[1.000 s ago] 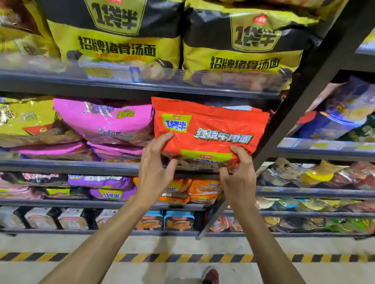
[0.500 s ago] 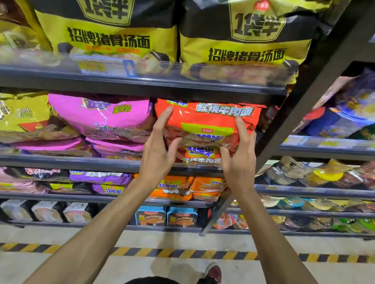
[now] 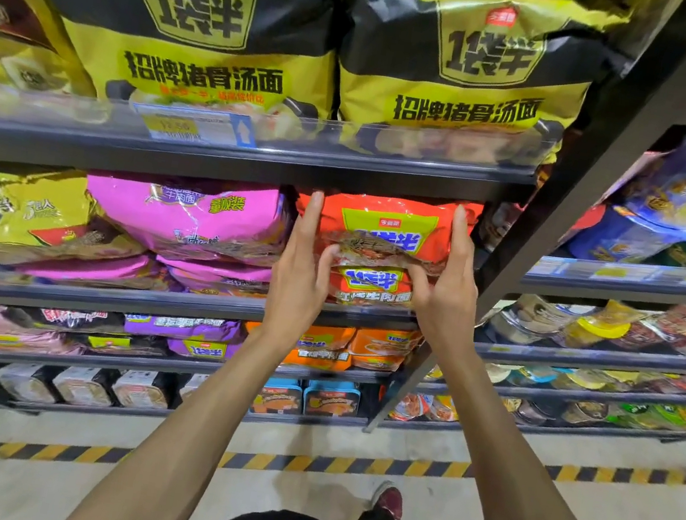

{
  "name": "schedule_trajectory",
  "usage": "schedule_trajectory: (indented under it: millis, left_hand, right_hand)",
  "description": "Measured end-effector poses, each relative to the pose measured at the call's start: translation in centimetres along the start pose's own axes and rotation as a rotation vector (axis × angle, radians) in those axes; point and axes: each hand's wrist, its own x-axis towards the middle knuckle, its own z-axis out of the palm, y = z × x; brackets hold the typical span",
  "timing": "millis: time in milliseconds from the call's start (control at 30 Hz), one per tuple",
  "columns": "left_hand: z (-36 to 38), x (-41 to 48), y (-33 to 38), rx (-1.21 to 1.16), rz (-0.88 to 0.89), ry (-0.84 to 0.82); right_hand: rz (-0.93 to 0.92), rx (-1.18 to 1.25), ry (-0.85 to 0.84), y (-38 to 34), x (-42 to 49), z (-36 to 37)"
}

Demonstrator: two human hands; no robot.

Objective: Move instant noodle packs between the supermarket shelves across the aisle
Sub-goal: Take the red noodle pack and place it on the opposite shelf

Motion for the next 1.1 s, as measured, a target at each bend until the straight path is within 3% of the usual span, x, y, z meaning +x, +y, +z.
schedule_trajectory:
  millis: [300,467,767,1100]
  left_hand:
    - [-1.2,-0.1,-0.2,0.052,-0.057,-0.108]
    - [-2.3,-1.4,-1.0,0.056,-0.008,-0.199]
    - [-1.8,-1.4,0.3,0.004,0.005,-0.109]
    - [-3.3,-2.5,0.3,0.031,-0.003,-0.140]
  right_hand:
    - [0.044,-0.127,-0.028,-0.8,0.4,-0.5]
    - [0.071,-0.057,-0.025,-0.9,-2.0,-0.8]
    - [0.049,-0.113,-0.056,-2.1,-1.3,-1.5]
    - [0.030,-0.138,-0.054,-3.1,-2.2,-2.7]
